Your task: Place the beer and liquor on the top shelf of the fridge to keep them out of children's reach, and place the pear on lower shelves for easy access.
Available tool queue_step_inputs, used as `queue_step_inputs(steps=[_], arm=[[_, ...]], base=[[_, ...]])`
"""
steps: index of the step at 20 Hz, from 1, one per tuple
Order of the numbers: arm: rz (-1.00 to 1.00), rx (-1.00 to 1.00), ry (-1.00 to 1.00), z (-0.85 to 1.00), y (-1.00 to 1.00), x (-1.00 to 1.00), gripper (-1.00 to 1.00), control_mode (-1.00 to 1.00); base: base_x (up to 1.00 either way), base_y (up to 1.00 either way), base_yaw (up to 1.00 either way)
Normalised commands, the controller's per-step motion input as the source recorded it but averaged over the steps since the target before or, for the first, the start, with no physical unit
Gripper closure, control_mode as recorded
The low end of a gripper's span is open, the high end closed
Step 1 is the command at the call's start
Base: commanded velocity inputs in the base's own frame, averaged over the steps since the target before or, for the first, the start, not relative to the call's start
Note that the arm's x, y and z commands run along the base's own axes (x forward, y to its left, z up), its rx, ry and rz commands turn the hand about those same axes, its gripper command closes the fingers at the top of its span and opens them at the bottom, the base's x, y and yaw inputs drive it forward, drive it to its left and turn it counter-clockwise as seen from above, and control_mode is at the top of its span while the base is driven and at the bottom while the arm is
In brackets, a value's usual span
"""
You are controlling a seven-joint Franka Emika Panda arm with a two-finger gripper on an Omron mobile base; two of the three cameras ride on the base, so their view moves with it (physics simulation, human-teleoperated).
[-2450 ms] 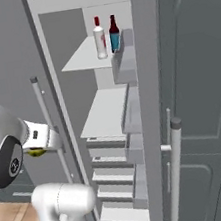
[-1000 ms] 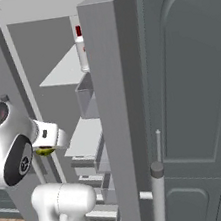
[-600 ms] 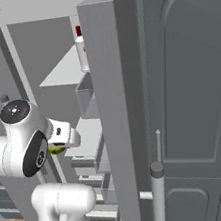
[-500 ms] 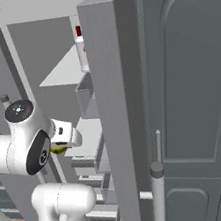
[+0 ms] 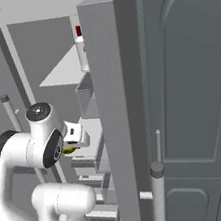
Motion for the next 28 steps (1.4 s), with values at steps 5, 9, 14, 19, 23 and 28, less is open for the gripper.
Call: queue_step_inputs(steps=[5,9,14,19,23,28], arm=[[0.0,0.0,-0.01,-0.45,-0.08,0.37,1.0,-1.0],[0.0,0.0,-0.04,-0.45,-0.13,0.26,1.0,-1.0],[0.0,0.0,-0.02,-0.37,-0.18,0.31,1.0,-1.0],[0.0,0.0,0.0,-0.23,-0.15,0.45,1.0,-1.0],[0.0,0.0,0.0,-0.16,-0.13,0.53,1.0,-1.0],[0.0,0.0,0.0,-0.16,-0.13,0.58,1.0,-1.0]], base=[[0.0,0.0,0.0],[0.0,0.0,0.0],[0.0,0.0,0.0],[0.0,0.0,0.0],[0.0,0.0,0.0],[0.0,0.0,0.0]])
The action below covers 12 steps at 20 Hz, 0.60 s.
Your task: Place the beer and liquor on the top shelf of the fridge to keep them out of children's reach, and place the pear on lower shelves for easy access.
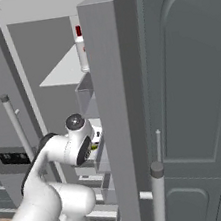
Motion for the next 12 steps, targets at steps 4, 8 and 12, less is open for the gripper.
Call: queue_step_inputs(steps=[4,8,12], arm=[[0.0,0.0,0.0,-0.21,-0.12,0.59,1.0,-1.0],[0.0,0.0,0.0,-0.23,-0.04,0.6,1.0,-1.0],[0.0,0.0,0.0,-0.25,-0.06,0.61,1.0,-1.0]], base=[[0.0,0.0,0.0],[0.0,0.0,0.0],[0.0,0.0,0.0]])
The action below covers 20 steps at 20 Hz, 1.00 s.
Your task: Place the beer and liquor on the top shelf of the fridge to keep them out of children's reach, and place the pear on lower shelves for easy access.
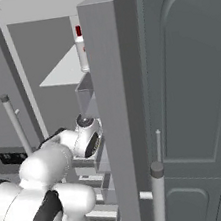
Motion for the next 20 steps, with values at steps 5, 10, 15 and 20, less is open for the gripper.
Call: queue_step_inputs(steps=[5,10,15,20], arm=[[0.0,0.0,0.0,-0.24,-0.14,0.64,1.0,-1.0],[0.0,0.0,0.0,-0.2,-0.06,0.57,-1.0,-1.0],[0.0,0.0,-0.02,-0.07,-0.09,0.33,-1.0,-1.0],[0.02,0.0,0.0,0.03,-0.07,0.0,-1.0,-1.0]], base=[[0.0,0.0,0.0],[0.0,0.0,0.0],[0.0,0.0,0.0],[0.0,0.0,0.0]])
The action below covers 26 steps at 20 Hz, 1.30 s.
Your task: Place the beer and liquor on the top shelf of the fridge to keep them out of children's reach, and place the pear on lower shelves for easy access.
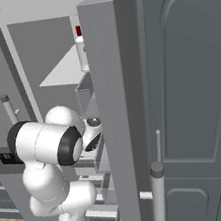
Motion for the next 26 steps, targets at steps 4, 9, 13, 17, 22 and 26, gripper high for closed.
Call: queue_step_inputs(steps=[4,9,13,17,22,26], arm=[[0.08,0.0,0.0,0.28,0.0,-0.27,-1.0,-1.0],[0.07,-0.01,0.01,0.62,0.02,-0.5,-1.0,-1.0],[0.06,-0.01,0.0,0.95,0.1,-0.55,-1.0,-1.0],[0.04,-0.02,0.05,1.0,0.19,-0.49,-1.0,-1.0],[0.06,-0.1,0.25,1.0,0.38,-0.7,-1.0,-1.0],[0.08,-0.11,0.27,0.88,0.21,-0.94,-1.0,-1.0]], base=[[0.0,0.0,0.0],[0.0,0.0,0.0],[0.0,0.0,0.0],[0.0,0.0,0.0],[0.0,0.0,0.0],[0.0,0.0,0.0]])
